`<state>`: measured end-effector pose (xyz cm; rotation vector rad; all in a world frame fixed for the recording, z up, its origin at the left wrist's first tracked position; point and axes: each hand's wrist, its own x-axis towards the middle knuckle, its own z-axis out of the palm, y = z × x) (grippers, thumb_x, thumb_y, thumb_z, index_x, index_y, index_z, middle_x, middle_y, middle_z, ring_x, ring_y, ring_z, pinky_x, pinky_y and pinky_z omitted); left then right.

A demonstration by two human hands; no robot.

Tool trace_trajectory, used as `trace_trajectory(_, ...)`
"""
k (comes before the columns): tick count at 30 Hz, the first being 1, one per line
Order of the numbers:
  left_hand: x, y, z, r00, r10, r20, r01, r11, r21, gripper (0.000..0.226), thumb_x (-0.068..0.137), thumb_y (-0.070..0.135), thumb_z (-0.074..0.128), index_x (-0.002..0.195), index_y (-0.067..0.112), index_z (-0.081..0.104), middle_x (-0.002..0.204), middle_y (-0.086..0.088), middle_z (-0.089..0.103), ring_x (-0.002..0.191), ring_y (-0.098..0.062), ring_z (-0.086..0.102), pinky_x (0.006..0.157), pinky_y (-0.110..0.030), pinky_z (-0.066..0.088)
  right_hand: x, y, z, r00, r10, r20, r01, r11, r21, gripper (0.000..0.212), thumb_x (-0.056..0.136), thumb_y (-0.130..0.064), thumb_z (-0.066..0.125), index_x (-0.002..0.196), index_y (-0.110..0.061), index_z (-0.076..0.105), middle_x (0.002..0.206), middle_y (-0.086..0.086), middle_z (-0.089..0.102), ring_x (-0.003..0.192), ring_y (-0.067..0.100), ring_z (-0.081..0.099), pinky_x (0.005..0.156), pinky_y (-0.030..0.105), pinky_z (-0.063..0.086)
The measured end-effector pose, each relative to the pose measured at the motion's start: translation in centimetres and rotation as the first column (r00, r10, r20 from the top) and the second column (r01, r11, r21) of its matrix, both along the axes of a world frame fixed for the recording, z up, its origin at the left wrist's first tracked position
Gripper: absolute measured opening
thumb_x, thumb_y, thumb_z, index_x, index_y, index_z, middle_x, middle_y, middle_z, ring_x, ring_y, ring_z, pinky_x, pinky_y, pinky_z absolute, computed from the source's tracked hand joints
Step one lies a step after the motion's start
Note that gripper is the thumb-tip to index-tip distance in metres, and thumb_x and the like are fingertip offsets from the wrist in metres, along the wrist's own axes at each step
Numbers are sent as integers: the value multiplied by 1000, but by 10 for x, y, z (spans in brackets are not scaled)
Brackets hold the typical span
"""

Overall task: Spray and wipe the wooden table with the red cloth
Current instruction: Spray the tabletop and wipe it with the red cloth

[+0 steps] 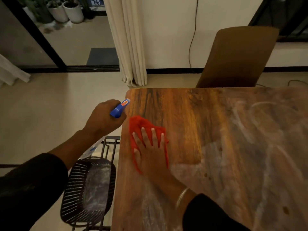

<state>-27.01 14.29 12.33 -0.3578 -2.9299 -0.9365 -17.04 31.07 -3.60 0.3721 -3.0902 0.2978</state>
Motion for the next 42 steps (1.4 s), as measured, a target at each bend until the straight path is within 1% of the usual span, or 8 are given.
trace_trajectory(8,-27,87,25,989,-121,-88,131,984,122,13,87,25,69,94,17,61,78,-3,62,69,-21,58,69,-31,46,-9,299,30,840,-541,51,538,841,62,69,98,-48,34,149,-8,58,153,27,54,151,50,38,122,69,27)
trace_trajectory(11,-28,127,28,987,-136,-82,147,978,145,14,87,24,69,93,13,62,77,-9,65,69,-25,60,71,-34,49,8,259,33,852,-520,62,521,853,-10,68,97,-49,37,146,-9,62,155,28,52,152,51,36,123,68,26)
trace_trajectory(17,-36,204,32,979,-175,-106,193,962,194,22,87,18,68,74,28,53,60,4,54,54,-4,49,57,-24,40,51,139,1,996,88,-28,-91,992,-86,51,106,-55,44,154,-36,48,179,2,14,165,35,11,129,61,14)
trace_trajectory(21,-42,229,31,983,-156,-92,175,954,243,22,86,18,68,72,26,52,59,4,53,52,-8,48,56,-22,39,15,266,8,987,-159,-4,159,987,-15,53,110,-48,32,159,-34,44,178,2,13,165,30,14,130,60,18)
trace_trajectory(26,-54,249,20,976,-213,-47,218,963,161,25,88,23,68,72,31,50,61,3,54,57,-14,53,60,-27,43,-45,365,14,742,-670,36,671,742,-12,67,105,-53,24,169,-32,19,177,14,18,163,42,13,129,67,13)
trace_trajectory(33,-82,290,11,957,-289,25,283,950,134,16,87,34,65,79,32,52,64,12,54,61,-8,54,60,-22,38,-148,295,8,998,-31,50,31,1000,7,63,107,-53,28,167,-37,15,179,6,13,163,39,13,129,65,17)
trace_trajectory(39,-95,297,6,946,-317,66,307,944,123,15,89,32,67,84,28,53,67,15,52,62,-5,51,62,-20,36,-209,400,28,862,-489,137,495,868,-19,63,112,-49,27,171,-33,10,179,9,4,164,42,2,130,65,5)
trace_trajectory(42,-94,294,10,959,-283,19,277,949,148,24,88,30,67,74,35,48,62,14,50,57,-4,49,59,-22,36,-203,354,27,871,-480,103,485,874,-29,64,111,-48,31,171,-32,13,179,10,7,164,42,4,130,65,6)
